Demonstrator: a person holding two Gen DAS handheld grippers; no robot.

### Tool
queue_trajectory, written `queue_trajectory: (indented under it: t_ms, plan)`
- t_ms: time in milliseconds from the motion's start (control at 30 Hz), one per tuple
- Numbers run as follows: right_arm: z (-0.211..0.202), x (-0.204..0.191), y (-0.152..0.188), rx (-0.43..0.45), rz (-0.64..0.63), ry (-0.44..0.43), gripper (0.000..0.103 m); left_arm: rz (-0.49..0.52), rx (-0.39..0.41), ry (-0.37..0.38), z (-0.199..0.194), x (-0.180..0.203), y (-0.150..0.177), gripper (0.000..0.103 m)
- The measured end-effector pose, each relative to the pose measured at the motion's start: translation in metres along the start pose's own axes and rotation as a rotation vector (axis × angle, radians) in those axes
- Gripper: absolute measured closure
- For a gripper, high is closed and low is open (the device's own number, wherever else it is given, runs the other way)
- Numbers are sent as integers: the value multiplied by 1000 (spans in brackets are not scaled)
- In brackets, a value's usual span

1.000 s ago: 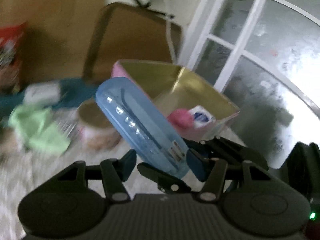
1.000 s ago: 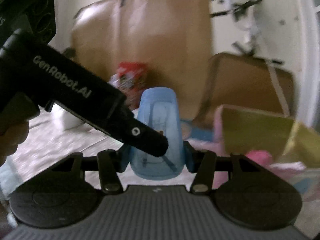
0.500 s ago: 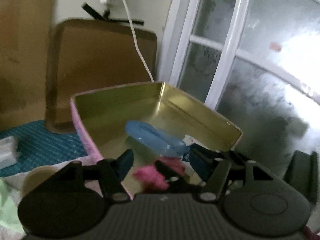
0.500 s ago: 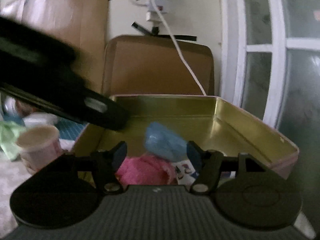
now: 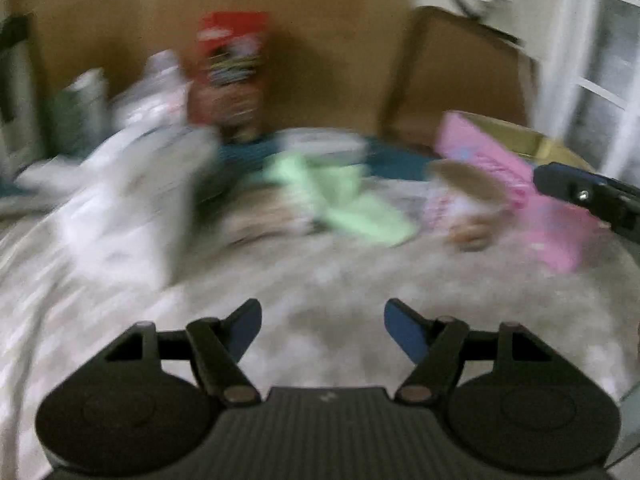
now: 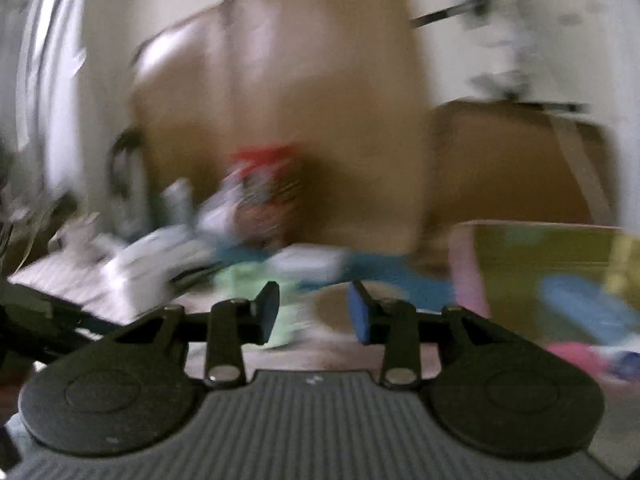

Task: Organize soft objects
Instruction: 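Grasp the light-green cloth with the left gripper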

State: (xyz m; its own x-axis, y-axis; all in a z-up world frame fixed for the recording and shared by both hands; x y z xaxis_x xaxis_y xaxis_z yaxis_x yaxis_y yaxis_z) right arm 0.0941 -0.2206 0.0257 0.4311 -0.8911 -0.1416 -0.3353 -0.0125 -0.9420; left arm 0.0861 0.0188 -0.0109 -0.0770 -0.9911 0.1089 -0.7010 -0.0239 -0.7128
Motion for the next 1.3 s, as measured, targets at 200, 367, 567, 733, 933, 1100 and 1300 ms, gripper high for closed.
queue_trajectory:
  t_ms: [200, 367, 567, 733, 933, 1100, 1300]
  plan:
    - [92, -92, 12, -181, -216, -75, 61, -88, 26, 36, -14, -38, 12, 33]
    - [158, -112, 31, -318, -350, -36, 100, -97, 42, 86, -22, -46, 17, 33]
    - [123, -113, 30, -313, -206, -92, 99, -135, 71, 163, -32, -53, 18, 31]
    - [49, -142, 45, -317, -186, -254, 98, -140, 88, 188, -40, -52, 18, 30]
    - [22, -155, 58, -273, -178, -293, 82, -154, 96, 200, -49, -50, 18, 30]
    - [44, -130, 65, -249, -133, -56, 52, -138, 75, 211, -46, -42, 17, 30]
    - [31, -131, 72, -265, -93, -175, 39, -103, 24, 234, -23, -23, 10, 35]
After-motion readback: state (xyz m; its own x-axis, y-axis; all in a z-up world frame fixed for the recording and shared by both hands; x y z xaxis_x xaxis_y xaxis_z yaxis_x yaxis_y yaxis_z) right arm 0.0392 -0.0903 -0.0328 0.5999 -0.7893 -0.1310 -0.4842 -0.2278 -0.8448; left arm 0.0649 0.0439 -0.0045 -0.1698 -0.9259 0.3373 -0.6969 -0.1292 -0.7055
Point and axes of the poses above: each gripper's, at about its wrist camera, not at the fingertips, and z roughly the way its jaws point, x to its right, y to its underside, the point moved 5 cm from there along z, roughly the way its jaws point, and after that the axes turned 2 degrees about -x, right-handed, at the moved point
